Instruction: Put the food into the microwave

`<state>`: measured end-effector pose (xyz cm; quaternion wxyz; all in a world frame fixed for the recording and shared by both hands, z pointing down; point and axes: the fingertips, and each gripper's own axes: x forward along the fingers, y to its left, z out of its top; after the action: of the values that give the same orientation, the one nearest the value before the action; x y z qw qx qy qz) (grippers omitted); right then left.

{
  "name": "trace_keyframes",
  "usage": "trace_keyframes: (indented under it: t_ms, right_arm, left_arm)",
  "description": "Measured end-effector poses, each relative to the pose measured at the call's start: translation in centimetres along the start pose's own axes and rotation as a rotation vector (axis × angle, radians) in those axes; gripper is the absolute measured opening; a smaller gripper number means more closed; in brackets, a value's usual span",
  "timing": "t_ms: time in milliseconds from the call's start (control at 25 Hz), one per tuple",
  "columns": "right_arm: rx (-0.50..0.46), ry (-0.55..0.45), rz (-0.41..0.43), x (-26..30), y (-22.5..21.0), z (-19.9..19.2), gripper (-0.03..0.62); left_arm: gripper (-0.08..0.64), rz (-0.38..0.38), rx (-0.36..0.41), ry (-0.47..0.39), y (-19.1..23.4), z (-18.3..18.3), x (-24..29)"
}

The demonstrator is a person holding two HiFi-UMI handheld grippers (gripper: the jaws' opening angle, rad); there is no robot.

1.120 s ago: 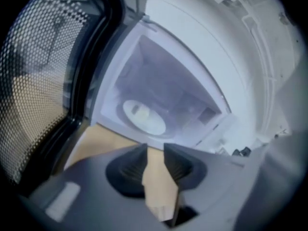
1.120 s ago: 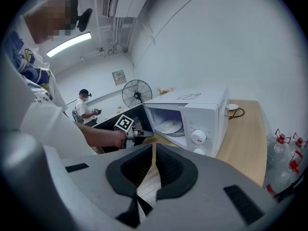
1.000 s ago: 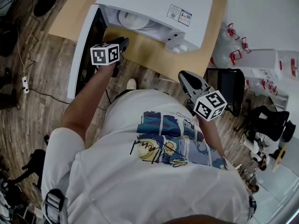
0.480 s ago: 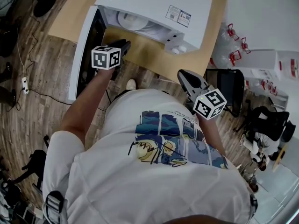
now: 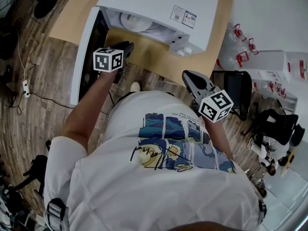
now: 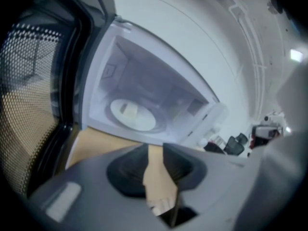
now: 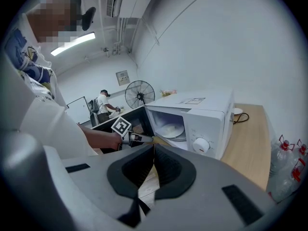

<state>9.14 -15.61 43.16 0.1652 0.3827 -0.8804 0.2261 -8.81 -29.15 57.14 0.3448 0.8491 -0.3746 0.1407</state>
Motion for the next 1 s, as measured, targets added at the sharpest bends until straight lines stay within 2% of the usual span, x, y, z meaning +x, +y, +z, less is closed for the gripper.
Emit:
trace_keyframes:
  t_ms: [640,1000]
  right_arm:
    - [-0.045,-0.001,0.001,0.4,-0.1,0.8,0.008]
    - [-0.055,0.001,0.021,1.1,0.3,1.2,0.008]
  left_arm:
    - [0.098,-0.005,-0.017,-0.013,0.8,0.2,0.3]
    - [0.098,-0.010,0.010,0.000,0.9,0.2,-0.1]
